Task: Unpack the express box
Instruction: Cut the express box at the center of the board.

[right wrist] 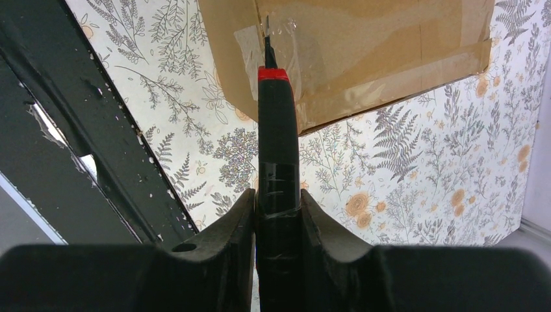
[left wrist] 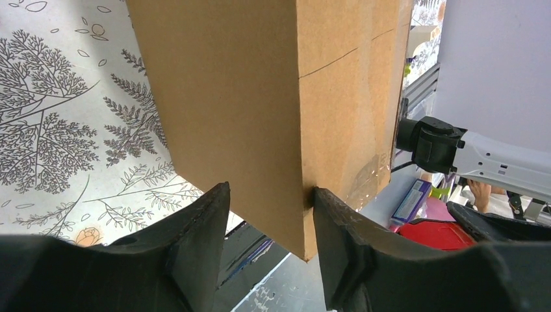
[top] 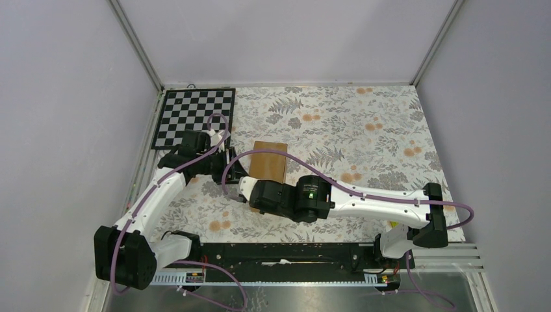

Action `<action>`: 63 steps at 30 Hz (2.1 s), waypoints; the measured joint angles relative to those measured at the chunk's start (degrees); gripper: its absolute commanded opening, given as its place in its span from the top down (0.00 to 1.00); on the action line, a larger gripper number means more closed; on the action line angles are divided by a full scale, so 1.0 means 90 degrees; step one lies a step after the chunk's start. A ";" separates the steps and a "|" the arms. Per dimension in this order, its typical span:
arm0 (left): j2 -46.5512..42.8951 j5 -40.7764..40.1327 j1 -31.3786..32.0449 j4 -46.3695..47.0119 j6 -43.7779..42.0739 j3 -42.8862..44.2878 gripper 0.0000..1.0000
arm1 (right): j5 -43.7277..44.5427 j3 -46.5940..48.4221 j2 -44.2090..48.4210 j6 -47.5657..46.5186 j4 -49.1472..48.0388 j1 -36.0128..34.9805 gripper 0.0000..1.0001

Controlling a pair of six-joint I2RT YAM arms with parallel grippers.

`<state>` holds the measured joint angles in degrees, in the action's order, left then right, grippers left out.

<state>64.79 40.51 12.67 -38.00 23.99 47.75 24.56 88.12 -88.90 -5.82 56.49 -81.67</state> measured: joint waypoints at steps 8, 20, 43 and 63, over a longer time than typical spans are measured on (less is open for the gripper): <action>0.0024 0.0010 0.0000 0.0005 -0.0002 0.0017 0.52 | 0.0000 -0.0017 0.0000 0.0000 0.0015 -0.0019 1.00; 0.0083 0.0032 0.0000 -0.0010 -0.0005 0.0061 0.53 | 0.0007 -0.0141 -0.0019 0.0000 0.0073 -0.0046 1.00; 0.0104 0.0080 0.0000 0.0002 -0.0002 0.0073 0.56 | 0.0389 -0.0117 -0.0143 0.0000 0.0168 -0.0177 1.00; 0.0104 0.0102 0.0002 0.0012 -0.0002 0.0073 0.58 | 0.0527 -0.0056 -0.0177 0.0005 0.0168 -0.0182 1.00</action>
<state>65.73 41.43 12.69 -37.89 23.97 48.40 29.30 87.61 -90.50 -5.78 58.00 -83.31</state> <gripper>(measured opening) 0.434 0.303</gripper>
